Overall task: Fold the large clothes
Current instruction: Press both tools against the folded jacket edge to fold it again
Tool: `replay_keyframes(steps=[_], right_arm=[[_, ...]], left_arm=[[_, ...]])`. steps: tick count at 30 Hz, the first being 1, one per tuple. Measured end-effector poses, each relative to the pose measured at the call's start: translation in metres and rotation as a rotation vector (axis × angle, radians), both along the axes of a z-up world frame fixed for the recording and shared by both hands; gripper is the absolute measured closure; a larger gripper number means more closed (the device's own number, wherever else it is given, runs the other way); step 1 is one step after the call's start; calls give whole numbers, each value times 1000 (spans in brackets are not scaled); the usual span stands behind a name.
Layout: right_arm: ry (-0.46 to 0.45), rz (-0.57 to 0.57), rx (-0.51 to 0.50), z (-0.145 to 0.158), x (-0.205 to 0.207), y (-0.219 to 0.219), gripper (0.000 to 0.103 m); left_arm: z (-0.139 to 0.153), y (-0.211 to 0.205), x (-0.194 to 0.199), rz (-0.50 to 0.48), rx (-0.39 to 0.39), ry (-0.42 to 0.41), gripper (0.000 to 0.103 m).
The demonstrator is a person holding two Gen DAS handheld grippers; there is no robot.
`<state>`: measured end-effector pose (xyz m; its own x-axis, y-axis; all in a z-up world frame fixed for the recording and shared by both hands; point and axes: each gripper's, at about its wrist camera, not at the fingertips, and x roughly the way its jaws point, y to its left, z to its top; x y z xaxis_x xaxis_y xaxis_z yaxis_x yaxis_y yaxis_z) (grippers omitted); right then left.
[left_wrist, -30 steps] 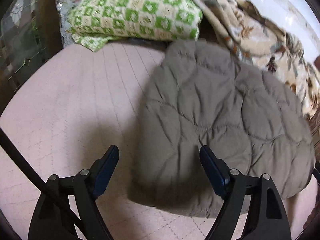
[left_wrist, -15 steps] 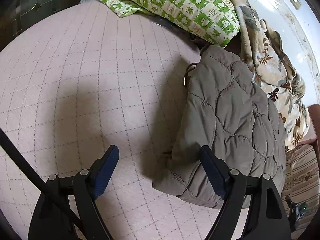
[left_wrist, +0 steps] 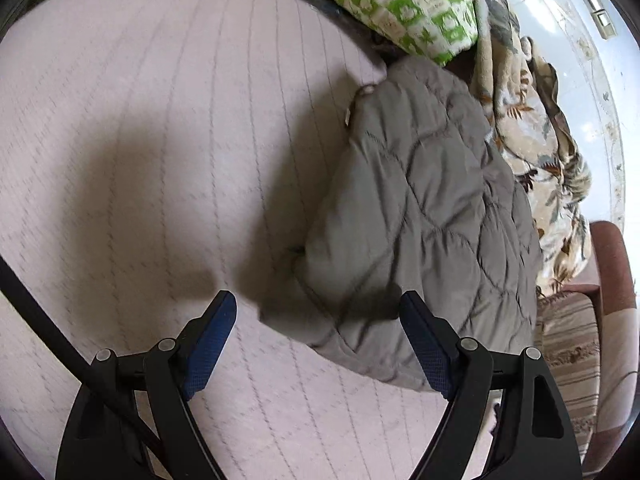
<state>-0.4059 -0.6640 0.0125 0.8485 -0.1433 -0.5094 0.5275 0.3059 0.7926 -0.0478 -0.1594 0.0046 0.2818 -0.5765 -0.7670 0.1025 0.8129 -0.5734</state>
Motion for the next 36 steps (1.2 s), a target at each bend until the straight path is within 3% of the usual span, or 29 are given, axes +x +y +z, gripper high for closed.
replay_keyframes(steps=[15,21,25,26,28,29,31,34,36], right_arm=[[-43,-47,111,-26,15,2,9],[-54,-89,74,-25,35,-7,0],[-36,-56,6,-21,58,-9,1],[-24,-45,-17,-19,61,-8,14],[-34,-37,-52,-15,62,-6,38],[-26,-34,-79,-11,62,-4,48],[17,-23,-166,4,67,5,55],[130,-6,-371,32,78,26,62],[199,2,-509,49,86,42,64]], left_arm=[[-18,-24,-2,35,-48,-4,17],[-21,-30,6,61,-59,-48,8],[-16,-41,8,64,-24,-110,9],[-14,-43,8,58,-12,-130,14],[-2,-50,5,53,38,-198,40],[7,-59,3,50,80,-245,47],[23,-74,-7,17,196,-355,62],[34,-91,-18,-10,332,-472,67],[40,-94,-23,-17,375,-525,68]])
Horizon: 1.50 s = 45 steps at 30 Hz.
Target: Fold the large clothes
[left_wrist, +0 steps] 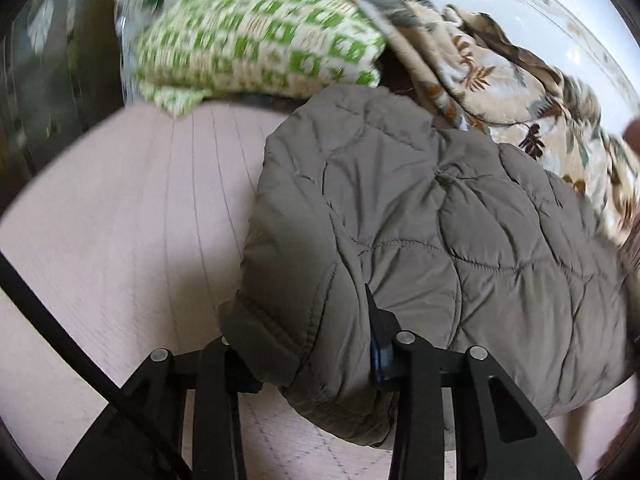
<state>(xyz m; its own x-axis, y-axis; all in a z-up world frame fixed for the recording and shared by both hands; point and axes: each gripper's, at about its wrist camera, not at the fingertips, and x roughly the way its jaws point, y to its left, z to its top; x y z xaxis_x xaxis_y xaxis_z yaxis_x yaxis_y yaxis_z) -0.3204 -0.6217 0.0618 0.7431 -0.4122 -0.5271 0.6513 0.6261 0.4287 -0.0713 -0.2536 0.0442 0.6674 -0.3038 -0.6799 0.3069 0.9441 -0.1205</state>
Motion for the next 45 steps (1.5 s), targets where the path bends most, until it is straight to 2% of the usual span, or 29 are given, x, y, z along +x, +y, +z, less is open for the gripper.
replay_keyframes(steps=[5,9,15,23,28,32,36,40,45], right_arm=[[164,3,-343,35,19,43,67],[269,-14,-587,50,32,77,68],[294,-37,-749,64,32,104,68],[250,-16,-820,90,13,141,69],[230,10,-819,98,-9,160,69],[228,23,-804,98,-36,176,69],[229,27,-783,91,-62,192,69],[234,27,-747,77,-90,208,68],[265,27,-641,45,-114,212,68]], left_arm=[[20,-6,-11,3,83,-142,70],[36,-7,-21,12,129,-234,70],[58,-2,-34,13,126,-296,70],[91,13,-60,7,100,-340,70],[103,26,-84,-14,81,-338,70],[105,38,-112,-37,96,-344,70],[97,52,-142,-46,111,-332,69],[75,70,-176,-48,128,-299,68],[37,82,-197,-46,181,-251,64]])
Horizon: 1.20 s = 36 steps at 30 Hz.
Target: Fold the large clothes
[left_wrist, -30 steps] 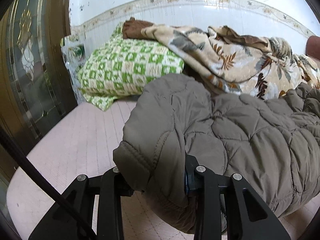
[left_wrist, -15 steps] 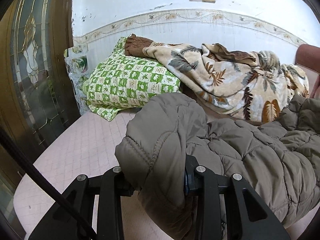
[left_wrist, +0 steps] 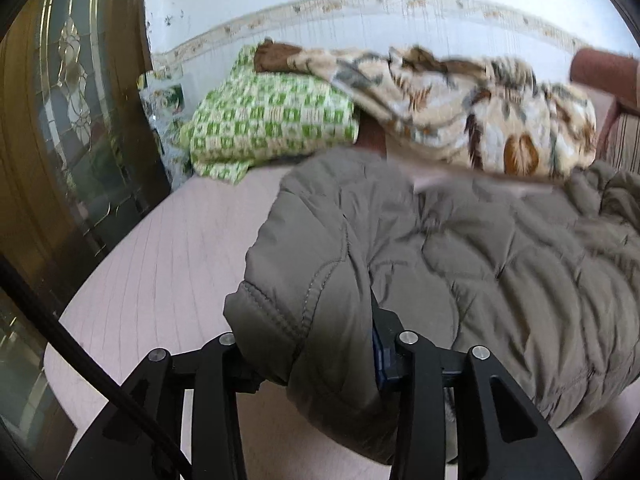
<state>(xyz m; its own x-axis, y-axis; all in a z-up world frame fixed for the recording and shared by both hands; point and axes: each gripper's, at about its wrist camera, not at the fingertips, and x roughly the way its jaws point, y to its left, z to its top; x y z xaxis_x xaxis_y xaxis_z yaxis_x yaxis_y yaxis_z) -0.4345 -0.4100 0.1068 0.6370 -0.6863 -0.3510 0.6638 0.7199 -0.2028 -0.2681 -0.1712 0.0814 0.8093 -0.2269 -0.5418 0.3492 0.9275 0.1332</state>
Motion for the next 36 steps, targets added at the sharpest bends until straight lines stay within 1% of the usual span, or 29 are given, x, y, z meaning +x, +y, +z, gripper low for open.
replay_keyframes(steps=[1,3,4,6,7,8,9,10,11,12,13,14,16,17,19,21,23,24,25,26,27,28,29,30,32,34,35,36], right_arm=[[11,-6,20,-6,-2,-2,68],[47,-21,99,-28,-3,-11,68],[59,-28,141,-38,-3,-17,68],[96,-45,223,-60,-2,-31,66],[108,-48,267,-69,-3,-38,64],[112,-48,296,-75,-5,-41,59],[100,-50,325,-78,-8,-45,56],[83,-55,343,-78,-13,-48,53],[76,-52,363,-78,-17,-50,47],[70,-47,391,-78,-21,-52,44],[54,-39,422,-77,-27,-54,37],[29,-31,460,-76,-35,-56,32],[-9,-19,506,-74,-51,-57,27],[-38,-16,521,-72,-65,-57,26],[-83,-19,528,-66,-88,-54,26],[-132,-40,502,-59,-114,-47,25],[-199,-63,467,-52,-136,-42,25],[-234,-51,453,-48,-143,-38,25],[-247,-26,441,-43,-144,-35,27],[-250,-8,429,-40,-142,-34,38],[-256,33,403,-36,-136,-27,44],[-248,64,397,-35,-130,-23,47],[-215,108,396,-36,-117,-18,52],[-192,119,395,-38,-108,-15,55],[-147,106,421,-49,-91,-19,55],[-130,66,472,-60,-85,-33,56],[-125,45,520,-68,-83,-43,56],[-113,42,602,-80,-81,-56,56]], left_arm=[[-13,-1,1,4,34,20,63],[-35,-7,4,10,101,57,61],[-45,-9,7,15,127,71,59],[-57,-11,8,17,147,82,57],[-59,-12,6,17,151,74,55],[-60,-11,3,22,155,60,54],[-61,-10,2,26,155,53,53],[-62,-7,1,32,143,57,49],[-61,-4,1,39,130,63,46],[-60,3,1,52,99,84,41],[-59,10,2,58,68,110,37],[-57,16,2,60,40,137,35],[-53,33,-2,61,-28,190,33],[-50,42,-7,59,-61,211,33],[-46,52,-18,56,-89,214,33],[-39,59,-31,58,-86,181,33],[-27,61,-50,84,-50,88,33],[-20,61,-58,97,-39,28,33],[-14,59,-63,98,-34,-19,33],[-7,54,-70,91,-22,-79,33],[-2,49,-71,82,-12,-109,31],[1,39,-73,52,6,-143,29],[1,32,-71,29,15,-147,29],[0,29,-67,14,22,-138,29],[-13,20,-50,8,46,-64,29],[-35,19,-26,17,47,68,29],[-43,19,-19,24,50,105,29],[-54,19,-9,21,55,165,29]])
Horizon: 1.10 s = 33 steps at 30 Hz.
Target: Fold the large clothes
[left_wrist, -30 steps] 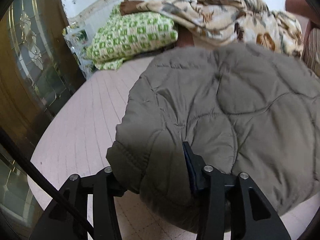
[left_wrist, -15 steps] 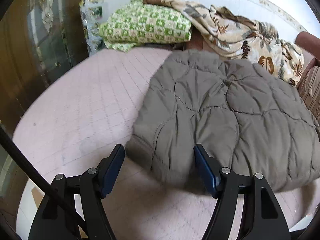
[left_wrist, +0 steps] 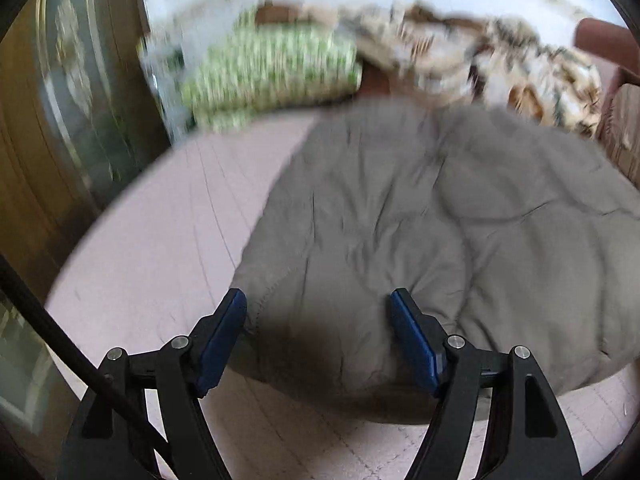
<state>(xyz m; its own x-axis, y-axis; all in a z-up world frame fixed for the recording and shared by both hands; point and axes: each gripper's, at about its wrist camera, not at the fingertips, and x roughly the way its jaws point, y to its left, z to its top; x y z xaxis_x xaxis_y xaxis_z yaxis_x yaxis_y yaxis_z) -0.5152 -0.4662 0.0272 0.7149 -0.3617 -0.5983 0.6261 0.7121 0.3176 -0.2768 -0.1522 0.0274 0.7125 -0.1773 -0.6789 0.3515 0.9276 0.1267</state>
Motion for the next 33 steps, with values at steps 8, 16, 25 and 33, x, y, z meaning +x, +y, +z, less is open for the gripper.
replay_keyframes(steps=[8,16,25,33], right_arm=[[-45,-4,94,-5,-10,-10,56],[-97,-5,-54,60,18,-18,45],[-33,-23,-78,81,112,-82,36],[201,-23,-33,27,174,-122,33]], left_arm=[[30,10,-13,-5,-64,-80,29],[85,-41,23,-127,-77,-101,29],[60,-107,126,-89,-12,57,29],[3,-122,178,-59,36,204,14]])
